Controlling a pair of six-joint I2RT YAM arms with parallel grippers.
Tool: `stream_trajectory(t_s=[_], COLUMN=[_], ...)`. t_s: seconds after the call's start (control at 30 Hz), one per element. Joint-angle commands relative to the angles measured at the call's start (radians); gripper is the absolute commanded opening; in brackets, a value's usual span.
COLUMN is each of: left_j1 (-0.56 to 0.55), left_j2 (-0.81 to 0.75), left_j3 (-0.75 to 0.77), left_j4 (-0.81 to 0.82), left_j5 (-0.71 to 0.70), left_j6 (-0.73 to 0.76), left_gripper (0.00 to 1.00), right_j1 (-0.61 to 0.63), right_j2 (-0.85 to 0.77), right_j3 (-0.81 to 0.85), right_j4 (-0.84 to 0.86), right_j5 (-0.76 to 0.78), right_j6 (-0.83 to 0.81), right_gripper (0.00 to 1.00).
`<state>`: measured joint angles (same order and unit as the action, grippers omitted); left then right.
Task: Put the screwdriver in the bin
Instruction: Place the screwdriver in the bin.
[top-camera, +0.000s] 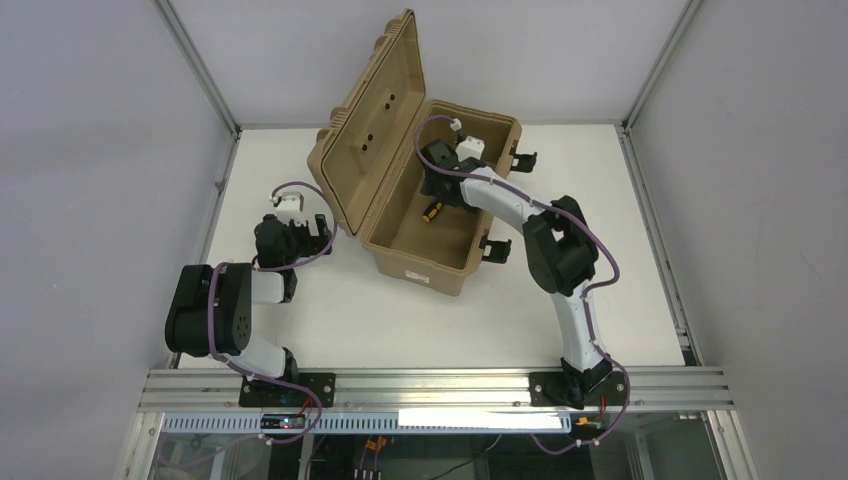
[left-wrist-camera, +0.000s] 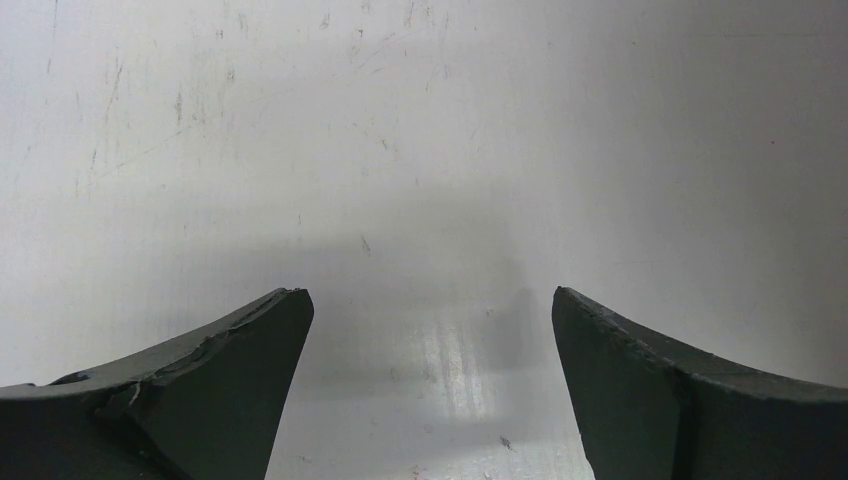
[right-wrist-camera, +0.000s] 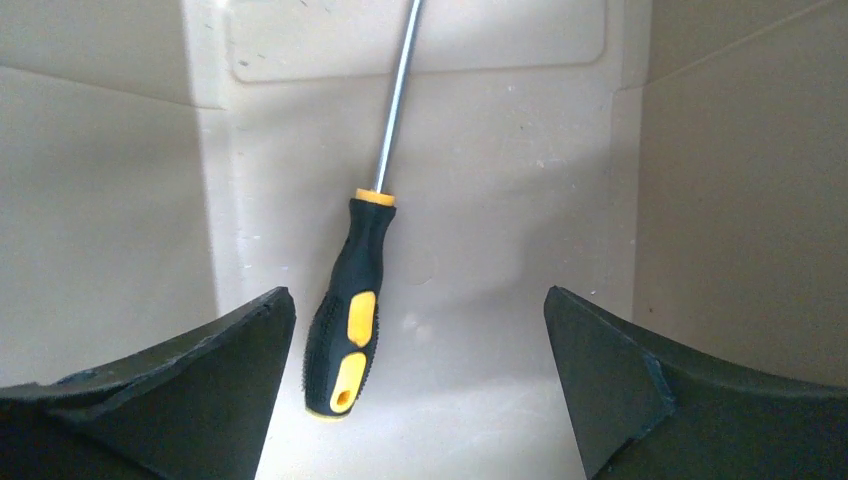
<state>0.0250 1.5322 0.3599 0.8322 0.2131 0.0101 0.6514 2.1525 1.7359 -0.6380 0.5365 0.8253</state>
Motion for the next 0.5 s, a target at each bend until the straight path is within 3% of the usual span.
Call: stream_trajectory(t_s=[0.0, 0.47], left_j1=[-0.009, -0.010], left_j2=[-0.024, -0.025], left_j3=[0.002, 0.002], left_j4=[0.017, 0.017], left_j5=[-0.001, -0.001], left_j6=[-0.008, -0.008], left_gripper=[0.99, 0.99], right_j1=[0.011, 0.025], right_j2=[-0.123, -0.175], right_j3=[0.106, 0.353], right_j4=[-0.031, -0.208], right_j5=[0.041, 0.089], right_j6=[-0.029, -0.188], right_gripper=[0.99, 0.99])
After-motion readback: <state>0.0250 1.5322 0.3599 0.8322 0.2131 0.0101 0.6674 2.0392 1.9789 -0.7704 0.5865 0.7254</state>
